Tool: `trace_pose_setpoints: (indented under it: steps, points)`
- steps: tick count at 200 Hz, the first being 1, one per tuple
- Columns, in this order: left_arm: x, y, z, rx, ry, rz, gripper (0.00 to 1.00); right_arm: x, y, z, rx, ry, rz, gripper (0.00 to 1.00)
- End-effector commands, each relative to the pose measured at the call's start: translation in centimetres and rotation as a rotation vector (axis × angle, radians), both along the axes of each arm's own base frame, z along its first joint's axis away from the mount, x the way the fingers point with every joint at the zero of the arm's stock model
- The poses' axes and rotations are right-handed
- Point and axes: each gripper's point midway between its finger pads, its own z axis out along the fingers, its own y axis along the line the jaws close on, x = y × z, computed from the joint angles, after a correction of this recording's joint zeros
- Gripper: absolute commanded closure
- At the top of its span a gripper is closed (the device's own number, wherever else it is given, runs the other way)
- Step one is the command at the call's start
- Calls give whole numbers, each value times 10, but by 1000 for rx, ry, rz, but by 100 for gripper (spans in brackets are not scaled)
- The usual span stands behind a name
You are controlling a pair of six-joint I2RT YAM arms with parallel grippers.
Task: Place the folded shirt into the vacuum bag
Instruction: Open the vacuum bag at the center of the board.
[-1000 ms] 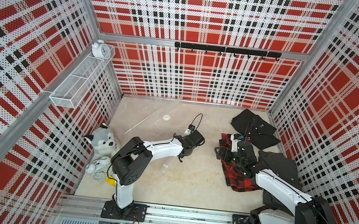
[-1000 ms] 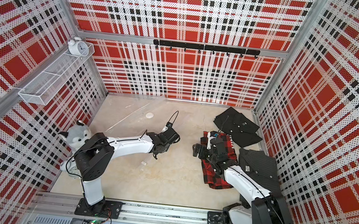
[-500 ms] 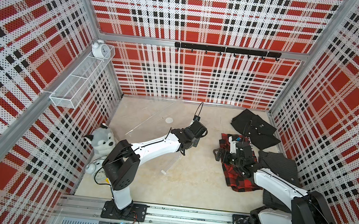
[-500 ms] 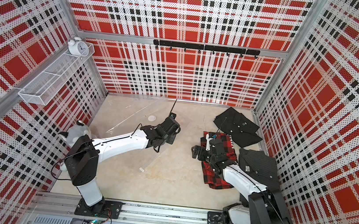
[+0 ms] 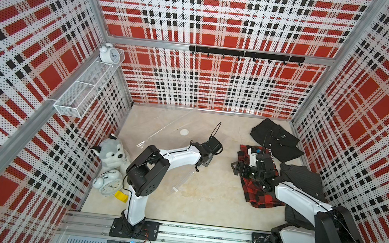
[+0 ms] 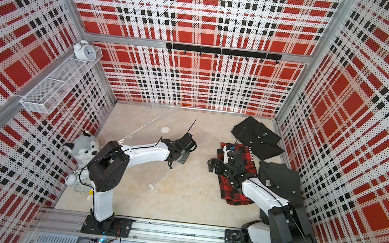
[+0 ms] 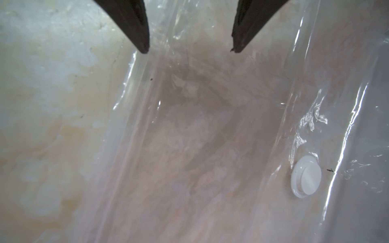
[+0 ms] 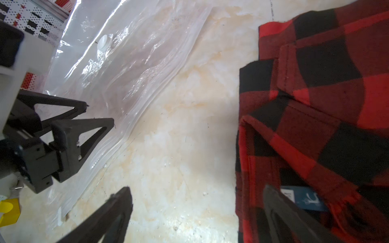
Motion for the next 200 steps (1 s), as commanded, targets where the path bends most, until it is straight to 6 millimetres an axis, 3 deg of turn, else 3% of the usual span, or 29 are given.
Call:
trace_pose_setpoints:
  steps: [1, 54, 108, 200]
  points:
    - [-13, -4, -11, 9, 70, -61, 25, 6, -6, 10, -6, -21, -13, 0]
    - [-18, -9, -24, 25, 116, -85, 14, 5, -4, 10, 4, -16, -5, 0]
    - [-10, 18, -35, 157, 89, -8, 16, 5, -3, 8, 3, -11, -2, 0]
    - [7, 20, 14, 130, -46, 48, 30, 5, -3, 6, 3, -3, 0, 0]
